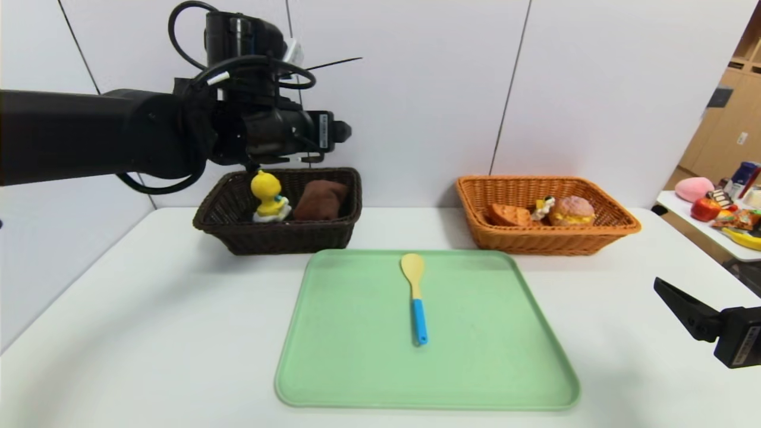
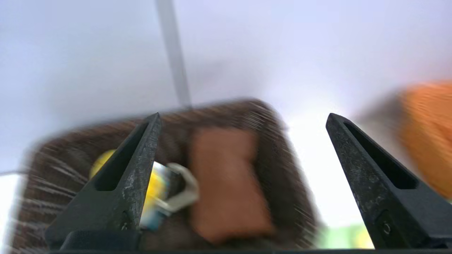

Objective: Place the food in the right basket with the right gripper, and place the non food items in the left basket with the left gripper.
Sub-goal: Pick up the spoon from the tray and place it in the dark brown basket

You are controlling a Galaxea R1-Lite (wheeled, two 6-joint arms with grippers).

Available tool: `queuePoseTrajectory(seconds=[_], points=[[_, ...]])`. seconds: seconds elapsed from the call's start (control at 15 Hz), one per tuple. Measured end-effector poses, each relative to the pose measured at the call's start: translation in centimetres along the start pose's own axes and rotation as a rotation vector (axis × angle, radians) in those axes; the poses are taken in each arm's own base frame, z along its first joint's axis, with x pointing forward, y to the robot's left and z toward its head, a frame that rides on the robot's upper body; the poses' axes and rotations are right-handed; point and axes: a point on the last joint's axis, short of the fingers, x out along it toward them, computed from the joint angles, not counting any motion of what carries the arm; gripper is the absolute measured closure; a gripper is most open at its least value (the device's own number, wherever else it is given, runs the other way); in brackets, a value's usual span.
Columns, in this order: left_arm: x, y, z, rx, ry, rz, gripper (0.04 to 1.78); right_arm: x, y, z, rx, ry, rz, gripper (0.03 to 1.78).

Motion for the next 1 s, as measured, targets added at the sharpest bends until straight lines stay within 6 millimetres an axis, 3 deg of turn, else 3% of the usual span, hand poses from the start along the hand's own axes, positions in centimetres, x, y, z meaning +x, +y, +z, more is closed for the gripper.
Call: queuePoseTrajectory(seconds=[0.2,0.47,0.67,1.0], points=[[-4.0,-4.5,-1.8,-0.11,0.067,-0.094,0.15,-0.3,-0.1,-0.1,0.0,-0.004,0.0,0.11],[-7.2,-9.4,-7.0,-0.06,0.214,-0.149,0.15,-0.8,-0.2,-0.4,0.002,-0.011,0.0,0.11],[-7.4,-10.8,-9.4,-0.007,0.291,-0.166,0.14,-1.2,-0.3,-0.6,0.003,-0.021,0.0,0.11],[-5.2,-11.9,-12.7,0.04,0.41,-0.132,0.13,-1.7,-0.4,-0.5,0.009,-0.043,0.0,0.11]])
